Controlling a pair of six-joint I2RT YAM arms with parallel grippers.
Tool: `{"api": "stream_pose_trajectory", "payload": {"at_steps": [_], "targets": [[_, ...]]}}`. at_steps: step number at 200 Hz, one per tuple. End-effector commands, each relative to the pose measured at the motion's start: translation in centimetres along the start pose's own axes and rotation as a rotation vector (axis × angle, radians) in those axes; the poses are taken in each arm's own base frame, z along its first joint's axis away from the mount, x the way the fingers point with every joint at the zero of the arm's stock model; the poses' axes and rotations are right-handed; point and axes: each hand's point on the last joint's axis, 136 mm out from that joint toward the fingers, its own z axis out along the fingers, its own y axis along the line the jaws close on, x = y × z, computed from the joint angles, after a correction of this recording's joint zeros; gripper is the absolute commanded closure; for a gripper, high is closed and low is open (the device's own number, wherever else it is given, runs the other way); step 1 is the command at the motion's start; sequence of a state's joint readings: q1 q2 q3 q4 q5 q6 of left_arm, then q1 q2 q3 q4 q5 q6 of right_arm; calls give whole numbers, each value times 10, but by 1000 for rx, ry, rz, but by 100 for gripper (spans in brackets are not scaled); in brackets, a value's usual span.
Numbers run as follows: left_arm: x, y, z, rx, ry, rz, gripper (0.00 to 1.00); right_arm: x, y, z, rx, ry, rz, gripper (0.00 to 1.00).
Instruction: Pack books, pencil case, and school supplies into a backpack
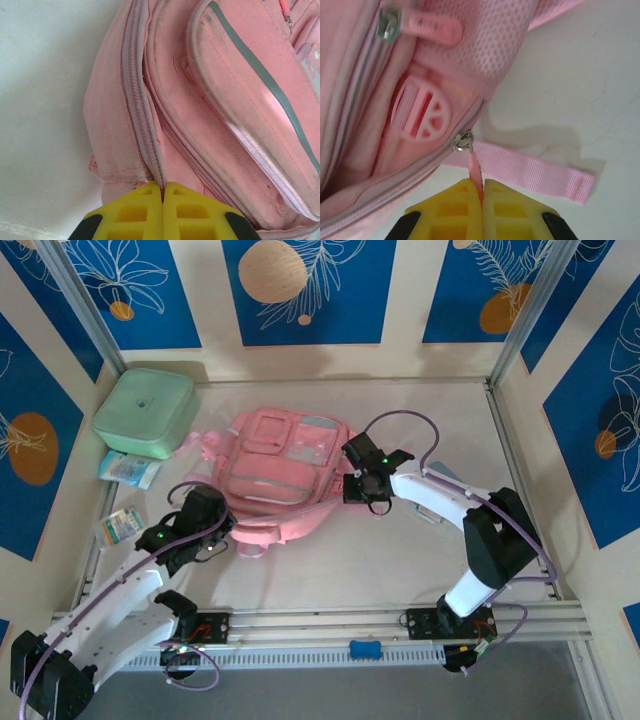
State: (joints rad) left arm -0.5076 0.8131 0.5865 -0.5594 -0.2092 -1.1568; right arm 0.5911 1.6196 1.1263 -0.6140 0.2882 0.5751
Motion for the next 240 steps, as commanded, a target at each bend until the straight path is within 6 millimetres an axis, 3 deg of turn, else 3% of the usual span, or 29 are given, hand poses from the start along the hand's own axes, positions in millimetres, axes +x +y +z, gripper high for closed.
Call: {"api": "stream_pose_trajectory", "payload": {"at_steps": [1,18,64,111,135,162,180,193,213,240], "targets": [[-19,16,-9,-79,-74,38,100,-27,-35,0,114,-53,35,100],[-19,17,-9,-88,-66,49,100,-34,-39,4,118,-48,38,100],[-23,17,-14,-92,-78,71,100,-33,-26,7,40,-45,3,100],[-25,16,-17,-86,-74,91,100,-16,-19,6,2,-36,-41,100],[-26,15,-19,-84,-67,101,100,-13,-29,-1,38,-51,-42,100],[-31,10,-26,-80,-70,129,100,-6,-3,-20,-123,-70,-97,100],[-33,4,-30,-66,-67,141,78,3,4,-28,-156,-45,-109,100],[-37,0,-36,-52,-77,139,58,7,5,-28,-174,-7,-135,89],[-42,-14,-45,5,-93,167,50,6,0,-29,-143,26,-117,79],[-38,-40,-51,92,-38,215,47,3,19,-41,-294,58,-6,67]]}}
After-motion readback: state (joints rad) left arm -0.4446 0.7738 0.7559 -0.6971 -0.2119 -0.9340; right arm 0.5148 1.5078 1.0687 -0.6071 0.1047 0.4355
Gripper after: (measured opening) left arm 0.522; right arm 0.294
